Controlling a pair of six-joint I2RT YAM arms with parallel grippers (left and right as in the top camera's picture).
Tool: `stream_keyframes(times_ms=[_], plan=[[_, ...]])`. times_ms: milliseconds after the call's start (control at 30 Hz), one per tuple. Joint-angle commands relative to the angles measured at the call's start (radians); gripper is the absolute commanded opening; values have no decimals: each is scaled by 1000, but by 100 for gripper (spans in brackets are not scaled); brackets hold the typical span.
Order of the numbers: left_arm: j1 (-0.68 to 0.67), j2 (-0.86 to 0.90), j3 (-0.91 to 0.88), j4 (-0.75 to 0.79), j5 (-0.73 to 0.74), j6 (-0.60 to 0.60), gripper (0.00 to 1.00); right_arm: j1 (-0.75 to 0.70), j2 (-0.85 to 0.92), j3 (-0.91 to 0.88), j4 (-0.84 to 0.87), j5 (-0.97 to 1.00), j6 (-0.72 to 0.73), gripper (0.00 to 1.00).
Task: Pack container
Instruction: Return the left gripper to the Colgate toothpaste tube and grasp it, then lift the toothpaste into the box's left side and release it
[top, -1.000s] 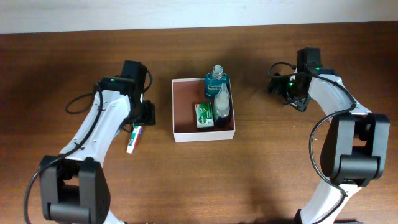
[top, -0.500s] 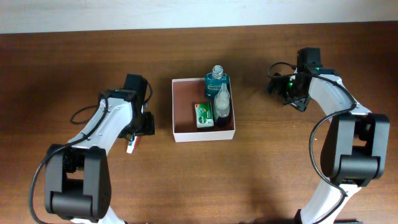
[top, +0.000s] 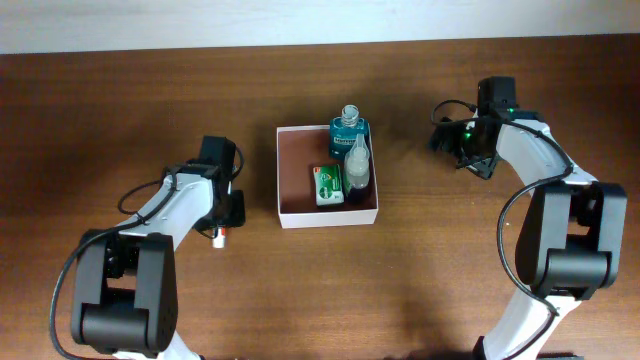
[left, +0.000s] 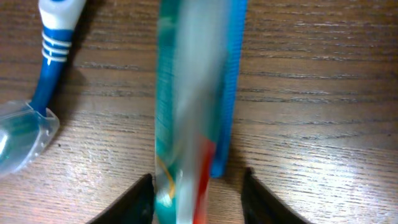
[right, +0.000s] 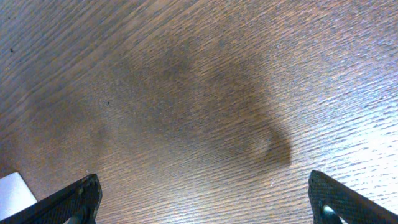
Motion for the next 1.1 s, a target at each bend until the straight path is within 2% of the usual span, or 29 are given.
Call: stream_keyframes(times_ms=[0, 67, 500, 600, 867, 933, 1067], plan=[[4, 10, -25, -2, -12, 0, 34, -3, 8, -2, 0, 10, -3, 99], [4, 10, -25, -8, -12, 0, 29, -3, 8, -2, 0, 10, -3, 99], [5, 10, -24, -50, -17, 0, 11, -3, 8, -2, 0, 10, -3, 99], [4, 10, -6, -74, -32, 0, 1, -3, 8, -2, 0, 10, -3, 99], [2, -20, 212, -298, -29, -9, 0, -3, 8, -2, 0, 10, -3, 99], [0, -41, 266, -321, 32, -9, 1, -3, 8, -2, 0, 10, -3, 99], [0, -91, 323, -280, 303, -8, 1, -3, 8, -2, 0, 10, -3, 99]])
